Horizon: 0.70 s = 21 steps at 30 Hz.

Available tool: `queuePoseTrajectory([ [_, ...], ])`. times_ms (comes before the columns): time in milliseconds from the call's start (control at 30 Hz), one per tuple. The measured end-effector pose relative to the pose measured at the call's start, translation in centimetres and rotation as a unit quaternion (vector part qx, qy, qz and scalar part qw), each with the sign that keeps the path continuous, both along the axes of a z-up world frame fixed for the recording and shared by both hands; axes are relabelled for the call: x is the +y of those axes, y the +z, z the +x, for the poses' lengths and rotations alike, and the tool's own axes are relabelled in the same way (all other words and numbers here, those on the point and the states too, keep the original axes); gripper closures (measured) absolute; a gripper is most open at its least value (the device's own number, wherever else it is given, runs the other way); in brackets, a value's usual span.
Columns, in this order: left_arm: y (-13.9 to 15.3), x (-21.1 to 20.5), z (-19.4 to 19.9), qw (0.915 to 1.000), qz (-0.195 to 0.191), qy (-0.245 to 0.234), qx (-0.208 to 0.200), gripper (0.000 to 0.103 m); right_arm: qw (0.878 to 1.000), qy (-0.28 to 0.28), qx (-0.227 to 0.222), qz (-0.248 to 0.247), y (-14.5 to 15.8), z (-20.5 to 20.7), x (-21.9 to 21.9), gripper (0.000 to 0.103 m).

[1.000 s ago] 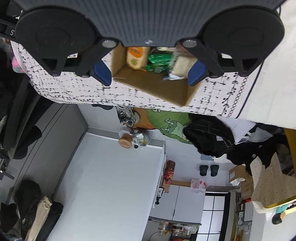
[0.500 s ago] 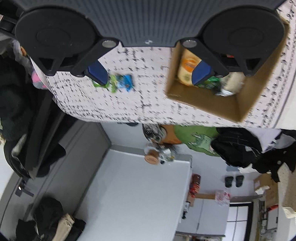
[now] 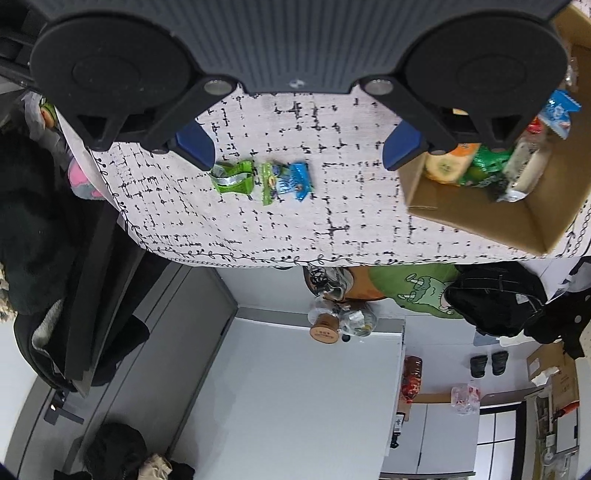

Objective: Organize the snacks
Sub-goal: 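Withdraw both tools from the box toward the blue wrapper and green pack, then grasp the blue wrapper with left tool while right tool grasps the green pack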

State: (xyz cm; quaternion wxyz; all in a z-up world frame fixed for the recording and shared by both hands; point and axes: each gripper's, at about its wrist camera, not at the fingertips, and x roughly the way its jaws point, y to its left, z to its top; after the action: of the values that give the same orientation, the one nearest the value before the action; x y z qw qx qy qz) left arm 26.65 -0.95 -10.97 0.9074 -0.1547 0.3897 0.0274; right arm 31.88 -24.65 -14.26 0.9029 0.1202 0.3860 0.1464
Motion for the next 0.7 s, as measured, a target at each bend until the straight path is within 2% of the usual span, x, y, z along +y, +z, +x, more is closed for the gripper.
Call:
queuePoseTrajectory([
  [300, -2.2, -1.0, 2.3, 0.9999, -0.006, 0.003, 0.016, 0.006, 1.0, -0.006, 0.012, 0.0, -1.3, 2.0, -1.3, 0.001],
  [433, -3.1, -1.2, 3.3, 0.9997, -0.01, 0.014, 0.019, 0.007, 1.0, 0.003, 0.02, 0.004, -2.0, 3.3, -1.1, 0.012],
  [600, -4.4, -1.4, 5.0, 0.9994, -0.018, 0.021, 0.021, 0.009, 0.999, 0.01, 0.032, 0.008, -3.2, 5.0, -0.5, 0.017],
  [700, -5.3, -1.3, 6.1, 0.9989, -0.024, 0.032, 0.023, 0.014, 0.999, 0.016, 0.04, 0.01, -3.9, 6.0, 0.1, 0.021],
])
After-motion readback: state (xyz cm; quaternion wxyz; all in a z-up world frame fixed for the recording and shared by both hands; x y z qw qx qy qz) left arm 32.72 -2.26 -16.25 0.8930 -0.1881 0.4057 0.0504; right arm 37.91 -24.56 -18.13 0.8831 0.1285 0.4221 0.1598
